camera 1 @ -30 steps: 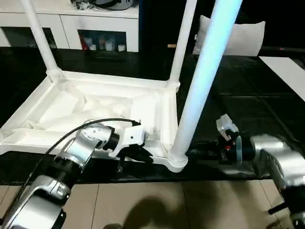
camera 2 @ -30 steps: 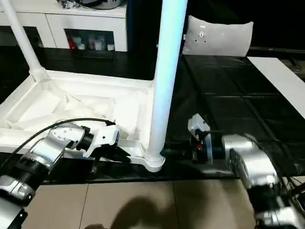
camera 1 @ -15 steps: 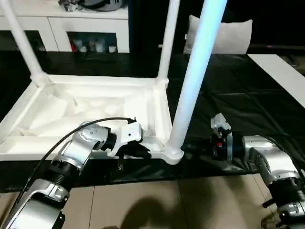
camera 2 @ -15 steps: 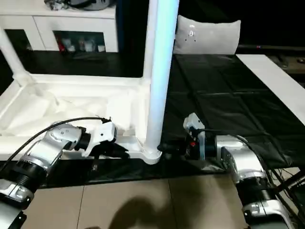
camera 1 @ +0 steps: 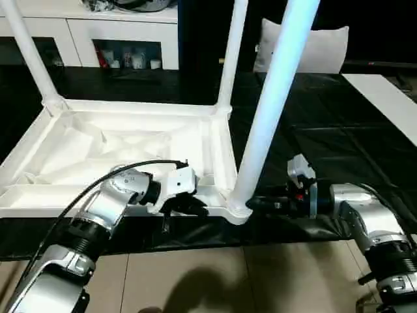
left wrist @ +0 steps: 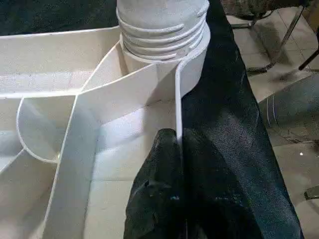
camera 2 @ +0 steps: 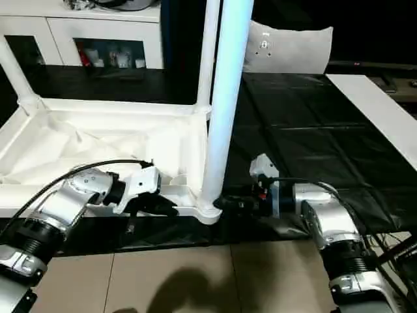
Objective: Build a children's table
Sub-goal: Rotate leg to tighten
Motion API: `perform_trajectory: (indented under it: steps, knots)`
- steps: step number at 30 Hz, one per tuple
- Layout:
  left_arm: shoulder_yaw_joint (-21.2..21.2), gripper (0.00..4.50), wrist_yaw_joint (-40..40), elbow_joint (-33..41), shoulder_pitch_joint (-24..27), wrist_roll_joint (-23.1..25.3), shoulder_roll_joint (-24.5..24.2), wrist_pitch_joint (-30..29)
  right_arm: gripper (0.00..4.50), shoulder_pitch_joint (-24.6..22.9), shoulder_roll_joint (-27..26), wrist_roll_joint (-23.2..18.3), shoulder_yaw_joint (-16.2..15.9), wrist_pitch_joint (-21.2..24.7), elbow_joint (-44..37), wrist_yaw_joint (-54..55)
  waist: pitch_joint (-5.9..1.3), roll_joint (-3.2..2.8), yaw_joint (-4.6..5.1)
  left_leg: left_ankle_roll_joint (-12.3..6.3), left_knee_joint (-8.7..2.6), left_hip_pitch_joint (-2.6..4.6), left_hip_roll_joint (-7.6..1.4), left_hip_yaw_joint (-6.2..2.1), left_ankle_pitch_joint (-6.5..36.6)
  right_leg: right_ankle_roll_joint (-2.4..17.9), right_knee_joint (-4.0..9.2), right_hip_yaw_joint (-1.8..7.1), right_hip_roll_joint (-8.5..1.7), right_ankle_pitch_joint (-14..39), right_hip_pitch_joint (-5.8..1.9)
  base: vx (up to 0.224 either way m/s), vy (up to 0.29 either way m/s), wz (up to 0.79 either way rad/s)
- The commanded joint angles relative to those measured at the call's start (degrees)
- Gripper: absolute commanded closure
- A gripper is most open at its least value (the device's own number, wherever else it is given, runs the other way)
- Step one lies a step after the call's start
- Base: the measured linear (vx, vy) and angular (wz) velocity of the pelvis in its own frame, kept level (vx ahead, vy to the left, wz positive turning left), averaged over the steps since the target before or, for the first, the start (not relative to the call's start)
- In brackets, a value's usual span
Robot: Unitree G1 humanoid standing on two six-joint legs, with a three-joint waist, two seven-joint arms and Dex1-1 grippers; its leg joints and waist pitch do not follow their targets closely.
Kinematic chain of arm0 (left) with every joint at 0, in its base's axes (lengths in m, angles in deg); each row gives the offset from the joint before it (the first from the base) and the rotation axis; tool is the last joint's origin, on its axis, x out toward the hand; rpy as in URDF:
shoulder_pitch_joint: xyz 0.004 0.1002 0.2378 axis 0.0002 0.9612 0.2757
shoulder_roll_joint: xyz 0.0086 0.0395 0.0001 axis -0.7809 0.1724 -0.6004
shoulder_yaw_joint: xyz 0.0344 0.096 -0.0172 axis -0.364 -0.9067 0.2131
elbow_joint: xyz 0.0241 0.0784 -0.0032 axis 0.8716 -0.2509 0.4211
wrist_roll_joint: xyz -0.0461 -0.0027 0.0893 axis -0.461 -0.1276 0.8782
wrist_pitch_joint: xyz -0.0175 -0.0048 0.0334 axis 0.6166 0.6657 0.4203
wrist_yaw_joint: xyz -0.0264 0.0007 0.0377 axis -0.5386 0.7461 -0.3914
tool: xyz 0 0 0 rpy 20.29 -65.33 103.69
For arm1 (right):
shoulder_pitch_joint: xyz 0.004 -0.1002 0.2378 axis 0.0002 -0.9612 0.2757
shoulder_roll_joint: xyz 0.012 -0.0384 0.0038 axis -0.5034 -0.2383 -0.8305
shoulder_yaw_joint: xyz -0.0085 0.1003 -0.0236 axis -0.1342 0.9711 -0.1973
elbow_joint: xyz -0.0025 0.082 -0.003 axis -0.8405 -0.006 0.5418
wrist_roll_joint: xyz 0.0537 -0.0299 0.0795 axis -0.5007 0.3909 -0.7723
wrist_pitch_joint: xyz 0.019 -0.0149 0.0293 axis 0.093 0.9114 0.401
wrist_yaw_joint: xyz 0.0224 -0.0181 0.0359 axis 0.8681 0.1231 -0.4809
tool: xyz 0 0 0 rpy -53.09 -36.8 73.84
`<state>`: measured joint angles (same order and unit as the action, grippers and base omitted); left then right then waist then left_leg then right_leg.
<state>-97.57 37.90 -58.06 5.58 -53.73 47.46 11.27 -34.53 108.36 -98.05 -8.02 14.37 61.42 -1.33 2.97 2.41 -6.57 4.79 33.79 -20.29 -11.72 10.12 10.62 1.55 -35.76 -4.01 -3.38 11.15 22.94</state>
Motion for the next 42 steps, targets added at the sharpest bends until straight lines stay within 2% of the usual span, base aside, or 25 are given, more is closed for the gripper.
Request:
perform_trajectory:
  steps: [1,7,10,15,21,25,27,29,30,31,32,33,34,35,36,39,40,41,42]
  knots:
    - [-2.7,4.50,0.5,1.8,0.7,-0.3,2.4,0.8,1.90,1.1,-1.1,-1.2,-0.9,0.4,-2.6,-0.4,-3.49,0.36,-0.26,-3.08,-3.68,0.15,-1.93,-0.35,8.9,10.4,4.60,2.91,-4.96,12.4,-2.95,0.000,0.000,0.00]
    - [-2.6,4.50,0.5,1.6,0.6,0.0,2.4,0.9,1.73,2.0,-0.9,-0.3,-1.5,1.0,-3.6,0.1,-3.43,0.18,-0.84,-2.61,-3.78,0.43,-2.11,-0.35,9.3,10.5,4.61,3.02,-5.00,12.7,-2.71,0.000,0.000,0.00]
    - [-2.7,4.50,0.5,1.4,0.5,0.1,2.5,0.9,2.09,1.9,-1.1,-0.6,-1.6,2.1,-3.9,0.2,-3.48,0.21,-1.27,-2.43,-3.78,0.35,-2.04,-0.34,8.9,10.2,4.52,3.05,-4.98,12.0,-2.84,0.000,0.000,0.00]
    - [-2.7,4.50,0.5,1.2,0.2,0.1,2.4,0.9,2.36,1.5,-1.1,-1.1,-2.1,3.7,-4.3,-0.4,-3.53,0.27,-1.32,-2.11,-3.78,0.32,-2.00,-0.38,9.0,9.9,4.54,3.04,-5.04,12.1,-2.90,0.000,0.000,0.00]
    - [-2.7,4.50,0.6,1.3,0.2,-0.1,2.3,0.7,2.44,1.1,-0.7,-1.2,-2.5,4.8,-4.8,-0.9,-3.52,0.25,-1.36,-2.14,-3.76,0.33,-1.97,-0.37,8.7,9.9,4.48,3.03,-4.98,11.7,-2.88,0.000,0.000,0.00]
    - [-2.4,4.50,0.6,1.8,0.6,-0.7,2.6,-0.3,2.45,0.6,-1.1,-1.8,-2.4,6.0,-5.2,-0.6,-3.55,-0.02,-1.40,-2.03,-3.76,0.30,-1.98,-0.40,8.8,10.0,4.45,3.03,-5.02,11.4,-2.93,0.000,0.000,0.00]
    - [-1.6,4.50,-1.3,3.1,0.9,-1.5,4.0,-4.0,2.45,0.4,-3.9,-0.1,-1.4,5.5,-3.9,6.2,-3.54,0.22,-1.32,-1.83,-3.80,0.29,-2.02,-0.40,8.7,10.0,4.39,3.07,-5.00,11.1,-2.93,0.000,0.000,0.00]
    - [-1.2,4.50,-2.6,3.3,0.7,-1.4,4.6,-5.6,2.45,0.8,-5.3,1.0,-0.9,5.1,-2.9,10.1,-3.36,0.14,-1.02,-1.09,-3.97,0.35,-1.87,-0.45,9.5,9.8,4.65,3.02,-5.08,13.3,-2.77,0.000,0.000,0.00]
    - [-0.6,4.50,-5.0,3.3,0.4,-1.1,5.5,-6.9,2.47,1.6,-7.7,2.5,0.2,5.3,-1.7,16.6,-3.22,0.18,-0.74,-0.49,-4.08,0.19,-1.73,-0.52,10.4,8.9,4.91,3.02,-5.14,16.0,-2.89,0.000,0.000,0.00]
    - [-0.1,4.50,-7.1,2.8,-0.1,-0.7,6.2,-7.7,2.48,1.9,-9.0,3.1,1.1,6.1,-1.4,20.8,-3.10,0.18,-0.35,0.28,-4.23,0.41,-1.71,-0.62,11.7,8.1,5.25,2.99,-5.13,19.1,-2.67,0.000,0.000,0.00]
    - [0.9,4.50,-11.8,1.7,-1.1,0.1,8.2,-9.8,2.49,2.3,-11.5,4.6,2.6,7.7,-1.1,28.6,-3.03,0.28,0.00,0.61,-4.32,0.36,-1.68,-0.70,12.2,7.7,5.34,2.96,-5.05,20.2,-2.64,0.000,0.000,0.00]
    - [1.4,4.50,-13.6,1.4,-1.5,0.4,9.0,-10.7,2.51,2.5,-12.3,5.2,3.1,8.5,-1.0,31.4,-3.03,0.05,0.53,1.46,-4.40,0.50,-1.65,-0.74,12.4,7.2,5.45,3.03,-4.98,21.3,-2.52,0.000,0.000,0.00]
    - [1.9,4.50,-16.0,0.9,-2.0,0.7,10.0,-11.8,2.51,2.7,-13.4,5.9,3.7,9.4,-0.8,34.9,-3.06,0.21,0.91,1.73,-4.41,0.49,-1.51,-0.87,13.0,6.7,5.57,2.93,-4.98,22.5,-2.60,0.000,0.000,0.00]
    - [3.5,4.50,-20.5,0.3,-2.9,0.4,12.6,-14.7,2.51,3.7,-15.9,5.9,5.8,12.0,0.1,41.4,-3.10,-0.11,1.35,1.63,-4.46,0.41,-1.53,-0.91,13.2,6.7,5.68,2.99,-4.98,22.2,-2.66,0.000,0.000,0.00]
    - [4.0,4.50,-22.2,0.4,-3.1,0.2,13.7,-16.1,2.51,4.3,-17.0,5.6,6.8,12.7,0.7,43.9,-3.10,-0.16,1.45,1.58,-4.35,0.57,-1.53,-0.86,13.3,6.9,5.72,3.05,-4.95,21.9,-2.50,0.000,0.000,0.00]
    - [5.2,4.50,-28.2,-0.3,-4.6,0.4,18.1,-19.4,2.51,4.7,-19.5,6.5,7.3,11.2,1.5,48.3,-3.28,0.06,1.52,0.81,-4.10,0.39,-1.29,-0.74,12.0,6.8,5.78,3.12,-4.92,20.5,-2.64,0.000,0.000,0.00]
    - [5.1,4.50,-28.9,-0.7,-5.0,0.6,18.6,-19.1,2.18,4.7,-20.0,6.5,7.3,10.5,1.4,48.6,-3.41,0.04,1.40,0.24,-4.03,0.24,-1.28,-0.69,10.6,7.1,5.53,3.17,-4.80,17.8,-2.82,0.000,0.000,0.00]
    - [5.1,4.50,-28.9,-0.7,-5.0,0.6,18.6,-19.1,2.18,4.7,-20.0,6.5,7.3,10.5,1.4,48.6,-3.56,0.06,1.32,-0.33,-3.93,0.16,-1.24,-0.58,9.4,7.7,5.30,3.23,-4.74,14.8,-2.92,0.000,0.000,0.00]
    - [5.1,4.50,-29.3,-0.9,-5.1,0.8,18.9,-19.0,1.97,4.7,-20.2,6.5,7.4,10.3,1.3,48.8,-3.59,0.08,1.28,-0.64,-3.93,0.04,-1.19,-0.57,8.8,7.9,5.17,3.20,-4.66,13.4,-3.06,0.000,0.000,0.00]
